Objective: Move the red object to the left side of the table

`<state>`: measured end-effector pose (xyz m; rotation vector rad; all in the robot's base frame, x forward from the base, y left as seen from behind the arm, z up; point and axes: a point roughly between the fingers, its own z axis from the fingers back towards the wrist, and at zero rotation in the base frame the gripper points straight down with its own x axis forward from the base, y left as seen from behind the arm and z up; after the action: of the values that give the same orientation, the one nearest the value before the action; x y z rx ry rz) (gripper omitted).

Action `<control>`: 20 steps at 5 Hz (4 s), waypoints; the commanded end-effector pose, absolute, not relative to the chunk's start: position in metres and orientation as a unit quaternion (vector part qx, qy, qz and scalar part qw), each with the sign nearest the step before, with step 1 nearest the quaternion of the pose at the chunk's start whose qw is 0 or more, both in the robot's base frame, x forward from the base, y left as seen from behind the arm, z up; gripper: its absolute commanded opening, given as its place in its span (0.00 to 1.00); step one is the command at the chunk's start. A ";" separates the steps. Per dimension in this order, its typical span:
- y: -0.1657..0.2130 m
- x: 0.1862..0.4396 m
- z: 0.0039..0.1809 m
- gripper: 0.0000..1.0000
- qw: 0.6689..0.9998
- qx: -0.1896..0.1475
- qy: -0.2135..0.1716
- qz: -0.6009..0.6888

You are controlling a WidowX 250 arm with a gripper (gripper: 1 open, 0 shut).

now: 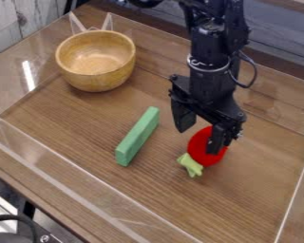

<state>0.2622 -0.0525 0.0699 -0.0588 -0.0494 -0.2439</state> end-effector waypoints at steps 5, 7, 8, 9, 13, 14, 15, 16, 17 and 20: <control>-0.055 0.268 0.072 1.00 0.993 -0.025 -0.031 -0.109; -0.057 0.270 0.075 1.00 0.993 -0.026 -0.034 -0.108; -0.057 0.272 0.076 1.00 0.993 -0.027 -0.035 -0.107; -0.058 0.272 0.070 1.00 0.994 -0.026 -0.031 -0.106; -0.057 0.276 0.059 0.00 0.995 -0.026 -0.025 -0.098; -0.054 0.275 0.065 0.00 0.995 -0.029 -0.028 -0.096; -0.049 0.275 0.074 0.00 0.995 -0.033 -0.034 -0.093; -0.042 0.274 0.088 0.00 0.994 -0.037 -0.046 -0.088; -0.047 0.277 0.078 0.00 0.994 -0.034 -0.043 -0.089; -0.048 0.279 0.063 0.00 0.995 -0.033 -0.035 -0.090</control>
<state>0.2735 -0.0457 0.0548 -0.0664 -0.0386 -0.1711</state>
